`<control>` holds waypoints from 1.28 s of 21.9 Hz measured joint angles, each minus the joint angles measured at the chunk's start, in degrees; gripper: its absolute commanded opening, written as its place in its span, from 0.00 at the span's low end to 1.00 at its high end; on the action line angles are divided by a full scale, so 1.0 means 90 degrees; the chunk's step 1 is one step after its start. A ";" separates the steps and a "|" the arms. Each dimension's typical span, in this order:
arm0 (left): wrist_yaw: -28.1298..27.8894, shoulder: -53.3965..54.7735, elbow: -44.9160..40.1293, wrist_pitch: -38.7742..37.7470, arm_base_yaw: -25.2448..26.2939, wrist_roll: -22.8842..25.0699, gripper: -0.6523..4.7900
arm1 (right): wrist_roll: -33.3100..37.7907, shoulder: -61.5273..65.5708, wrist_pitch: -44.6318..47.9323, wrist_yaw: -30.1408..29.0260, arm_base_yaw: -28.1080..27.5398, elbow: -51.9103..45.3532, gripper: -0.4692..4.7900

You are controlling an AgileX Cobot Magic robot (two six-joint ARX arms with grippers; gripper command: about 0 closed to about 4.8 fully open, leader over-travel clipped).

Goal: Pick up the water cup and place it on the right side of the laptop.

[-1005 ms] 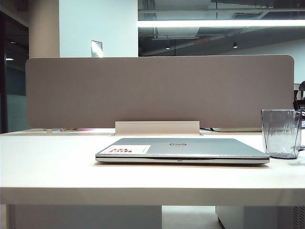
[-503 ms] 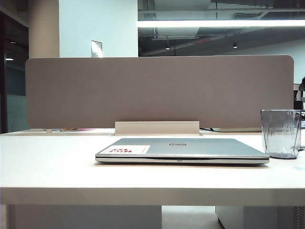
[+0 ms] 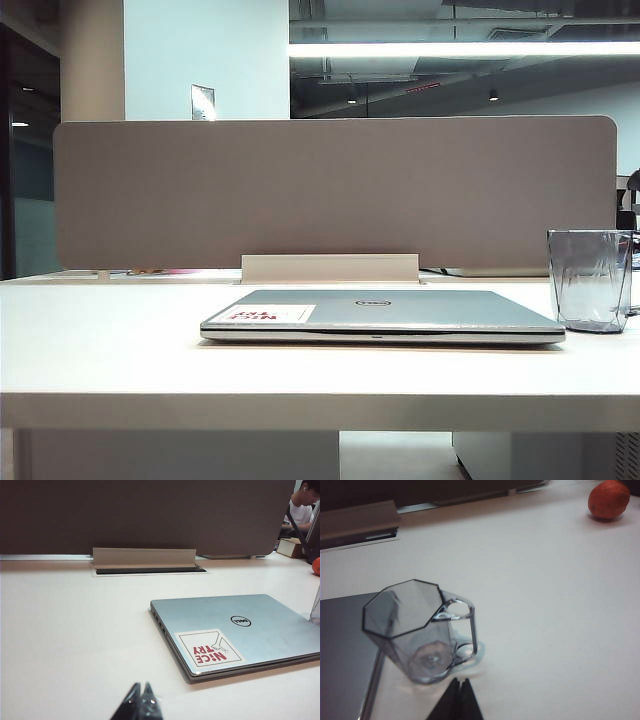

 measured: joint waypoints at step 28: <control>-0.0007 -0.0002 0.0000 -0.0432 0.0000 0.0017 0.11 | 0.0381 -0.5032 -0.2244 -0.0704 0.0007 -0.2001 0.07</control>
